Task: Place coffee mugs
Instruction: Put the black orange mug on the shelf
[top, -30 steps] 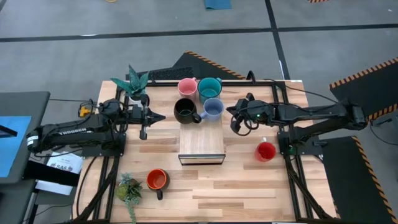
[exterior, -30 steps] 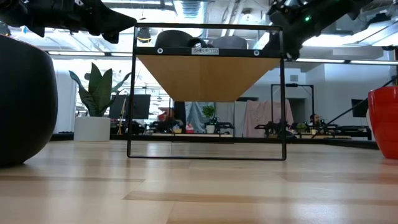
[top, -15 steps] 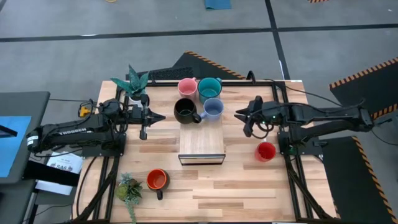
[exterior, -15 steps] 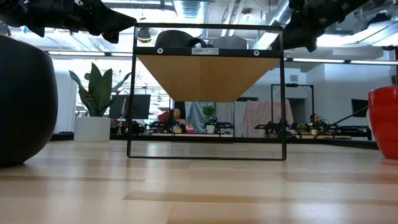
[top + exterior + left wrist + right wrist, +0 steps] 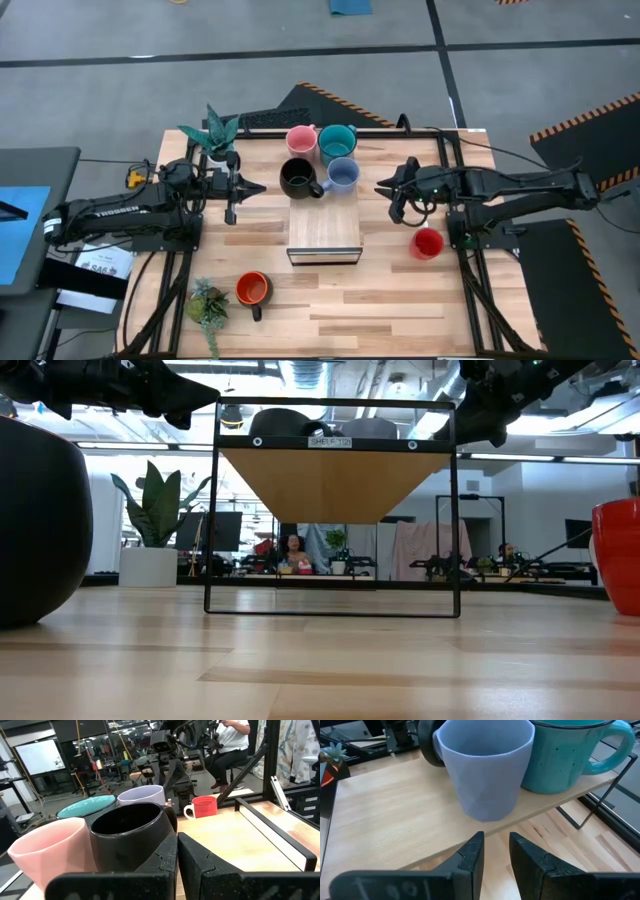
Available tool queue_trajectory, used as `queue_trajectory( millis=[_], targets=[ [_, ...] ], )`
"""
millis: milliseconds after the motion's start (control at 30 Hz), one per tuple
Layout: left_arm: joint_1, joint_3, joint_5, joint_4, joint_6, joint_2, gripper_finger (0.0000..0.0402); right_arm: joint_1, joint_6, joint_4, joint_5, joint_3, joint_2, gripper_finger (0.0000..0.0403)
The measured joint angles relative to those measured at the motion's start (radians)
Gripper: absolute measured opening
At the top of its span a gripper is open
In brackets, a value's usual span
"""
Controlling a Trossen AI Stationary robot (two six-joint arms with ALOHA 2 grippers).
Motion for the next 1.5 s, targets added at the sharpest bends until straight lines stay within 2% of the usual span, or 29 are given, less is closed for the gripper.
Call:
queue_trajectory(
  millis=[733, 800, 900, 967, 1300, 1400, 1500],
  targets=[
    [0.000, 0.000, -0.001, 0.000, 0.001, 0.000, 0.0000, 0.000, 0.006, -0.002, 0.001, 0.000, 0.000, 0.0119],
    [0.000, 0.000, -0.001, 0.000, 0.001, 0.000, 0.0000, 0.000, 0.078, -0.003, -0.026, 0.000, 0.000, 0.0119],
    [0.000, 0.000, -0.001, 0.000, 0.001, 0.000, 0.0000, 0.005, 0.199, -0.078, -0.221, 0.009, 0.000, 0.0119],
    [0.000, 0.000, -0.001, 0.000, 0.006, 0.000, 0.0000, 0.019, 0.276, -0.173, -0.303, 0.023, 0.001, 0.0119],
    [0.000, 0.000, -0.001, 0.000, -0.012, 0.000, 0.0000, 0.147, 0.627, -0.563, -0.324, 0.034, 0.000, 0.0119],
    [0.000, 0.000, -0.002, 0.000, -0.014, 0.000, 0.0000, 0.184, 0.677, -0.591, -0.314, 0.034, 0.000, 0.0119],
    [0.000, 0.000, -0.001, 0.000, -0.016, 0.000, 0.0000, 0.202, 0.669, -0.534, -0.290, 0.034, 0.000, 0.0119]
  ],
)
